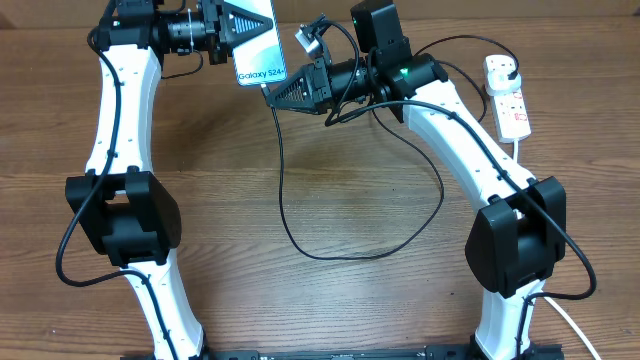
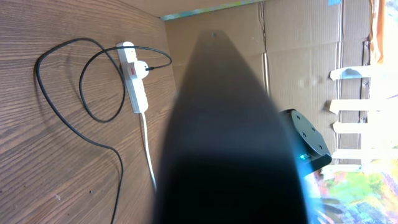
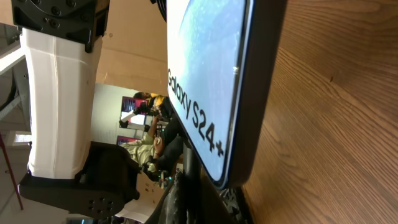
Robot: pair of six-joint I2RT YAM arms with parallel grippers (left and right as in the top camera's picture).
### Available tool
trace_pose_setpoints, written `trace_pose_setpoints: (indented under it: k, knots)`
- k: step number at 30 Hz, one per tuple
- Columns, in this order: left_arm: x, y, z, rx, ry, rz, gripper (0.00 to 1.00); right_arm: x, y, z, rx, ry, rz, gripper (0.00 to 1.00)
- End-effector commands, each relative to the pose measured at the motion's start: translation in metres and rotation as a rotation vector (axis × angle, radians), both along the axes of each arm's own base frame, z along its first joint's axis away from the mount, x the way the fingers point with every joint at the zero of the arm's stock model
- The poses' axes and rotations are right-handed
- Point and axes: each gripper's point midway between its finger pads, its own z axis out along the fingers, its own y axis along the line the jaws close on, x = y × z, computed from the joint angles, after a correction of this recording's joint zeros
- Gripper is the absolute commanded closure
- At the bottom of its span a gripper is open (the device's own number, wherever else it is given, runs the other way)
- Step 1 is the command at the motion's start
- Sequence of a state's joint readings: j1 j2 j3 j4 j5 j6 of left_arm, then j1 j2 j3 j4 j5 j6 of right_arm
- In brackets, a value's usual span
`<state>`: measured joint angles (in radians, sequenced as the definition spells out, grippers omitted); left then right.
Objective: Plug charger to phone and switch on socket
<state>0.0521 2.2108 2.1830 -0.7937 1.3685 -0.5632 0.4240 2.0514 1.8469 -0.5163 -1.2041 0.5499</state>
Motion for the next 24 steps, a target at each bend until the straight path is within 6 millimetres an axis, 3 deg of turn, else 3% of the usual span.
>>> trace_pose_setpoints:
  k: [1,24]
  knots:
    - [-0.01,-0.008,0.015,-0.028,0.005,-0.032,0.96,0.013,-0.006,-0.002,-0.016,-0.017,-0.049,0.96]
    - [-0.003,-0.006,0.008,0.005,0.057,0.017,0.96,0.026,0.001,0.0,-0.035,0.017,-0.131,0.96]
